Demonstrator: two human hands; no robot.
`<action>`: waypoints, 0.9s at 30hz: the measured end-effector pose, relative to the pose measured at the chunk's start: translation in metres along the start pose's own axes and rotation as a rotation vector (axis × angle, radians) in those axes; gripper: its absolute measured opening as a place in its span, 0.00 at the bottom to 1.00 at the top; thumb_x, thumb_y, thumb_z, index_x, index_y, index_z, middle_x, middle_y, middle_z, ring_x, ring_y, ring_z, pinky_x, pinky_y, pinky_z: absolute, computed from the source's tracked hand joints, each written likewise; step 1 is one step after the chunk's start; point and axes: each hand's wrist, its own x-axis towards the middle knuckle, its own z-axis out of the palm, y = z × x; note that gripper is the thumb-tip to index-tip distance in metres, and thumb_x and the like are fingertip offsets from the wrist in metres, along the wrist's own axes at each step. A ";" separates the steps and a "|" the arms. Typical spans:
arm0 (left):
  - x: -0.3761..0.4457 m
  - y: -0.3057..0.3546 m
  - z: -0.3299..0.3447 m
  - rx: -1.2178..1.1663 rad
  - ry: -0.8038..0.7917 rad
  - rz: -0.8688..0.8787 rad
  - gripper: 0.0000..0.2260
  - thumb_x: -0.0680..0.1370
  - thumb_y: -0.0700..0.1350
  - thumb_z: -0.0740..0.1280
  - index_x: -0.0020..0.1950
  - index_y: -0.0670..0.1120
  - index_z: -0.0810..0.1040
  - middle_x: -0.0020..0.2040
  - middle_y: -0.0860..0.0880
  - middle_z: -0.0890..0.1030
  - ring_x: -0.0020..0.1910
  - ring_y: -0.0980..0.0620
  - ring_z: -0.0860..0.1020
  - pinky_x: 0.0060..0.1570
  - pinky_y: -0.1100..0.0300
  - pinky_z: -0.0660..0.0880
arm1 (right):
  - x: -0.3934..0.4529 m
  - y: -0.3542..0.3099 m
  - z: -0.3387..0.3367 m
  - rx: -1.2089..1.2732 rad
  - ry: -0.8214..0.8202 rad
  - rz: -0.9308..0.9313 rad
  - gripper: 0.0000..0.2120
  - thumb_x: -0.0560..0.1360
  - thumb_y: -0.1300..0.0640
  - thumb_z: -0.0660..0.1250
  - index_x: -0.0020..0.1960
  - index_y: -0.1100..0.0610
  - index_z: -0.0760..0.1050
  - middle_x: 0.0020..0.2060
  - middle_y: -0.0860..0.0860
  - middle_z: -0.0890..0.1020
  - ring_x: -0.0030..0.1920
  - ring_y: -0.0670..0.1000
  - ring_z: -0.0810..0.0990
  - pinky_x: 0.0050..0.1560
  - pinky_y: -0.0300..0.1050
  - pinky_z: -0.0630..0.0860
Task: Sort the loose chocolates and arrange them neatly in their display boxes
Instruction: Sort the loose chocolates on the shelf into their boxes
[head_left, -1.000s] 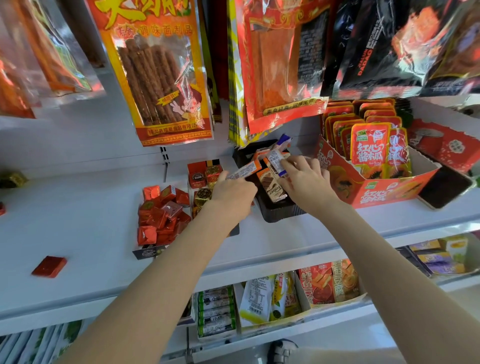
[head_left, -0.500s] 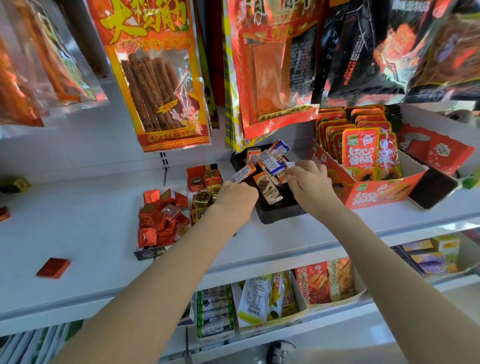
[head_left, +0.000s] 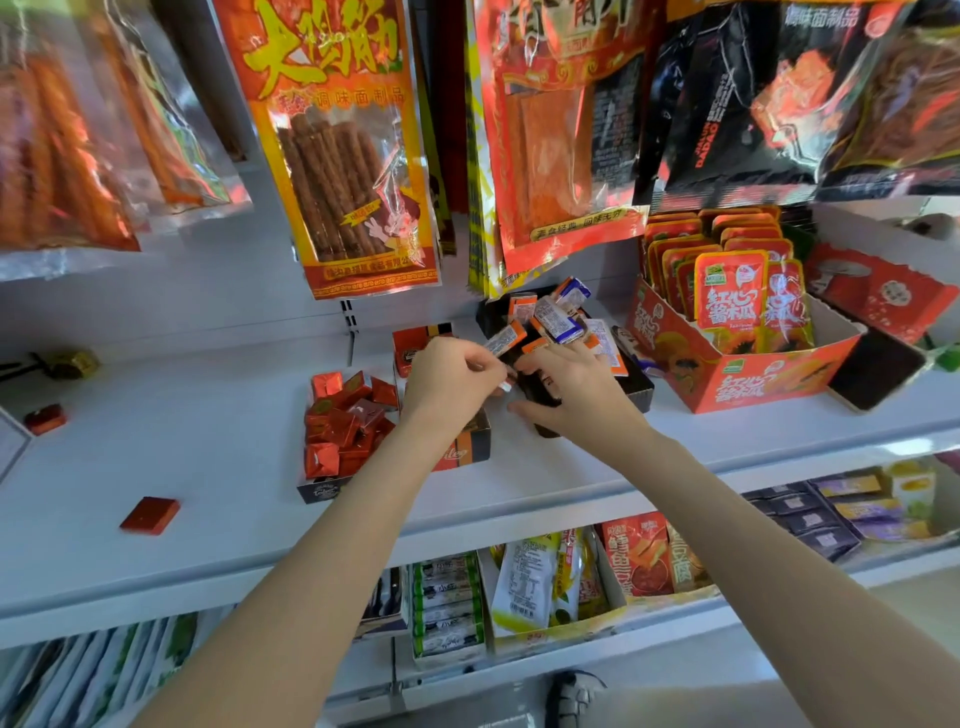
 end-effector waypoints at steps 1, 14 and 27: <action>0.001 0.000 -0.002 -0.046 -0.008 -0.025 0.06 0.73 0.41 0.67 0.47 0.42 0.83 0.44 0.46 0.84 0.42 0.53 0.80 0.46 0.58 0.77 | 0.002 -0.001 0.001 0.039 0.010 -0.017 0.19 0.70 0.53 0.71 0.57 0.59 0.75 0.52 0.56 0.78 0.53 0.57 0.73 0.55 0.53 0.71; 0.027 0.002 -0.002 0.114 -0.110 0.033 0.14 0.75 0.39 0.64 0.61 0.45 0.74 0.56 0.46 0.80 0.55 0.49 0.78 0.55 0.53 0.75 | 0.004 0.036 -0.027 0.002 0.266 0.095 0.10 0.75 0.62 0.62 0.56 0.61 0.74 0.44 0.55 0.80 0.42 0.59 0.76 0.41 0.48 0.68; 0.069 -0.006 0.033 0.798 -0.260 0.112 0.18 0.76 0.39 0.62 0.65 0.43 0.65 0.60 0.41 0.76 0.61 0.40 0.72 0.60 0.49 0.63 | -0.014 0.064 -0.033 0.079 0.036 0.157 0.10 0.72 0.69 0.64 0.51 0.60 0.77 0.42 0.50 0.76 0.45 0.50 0.71 0.44 0.38 0.63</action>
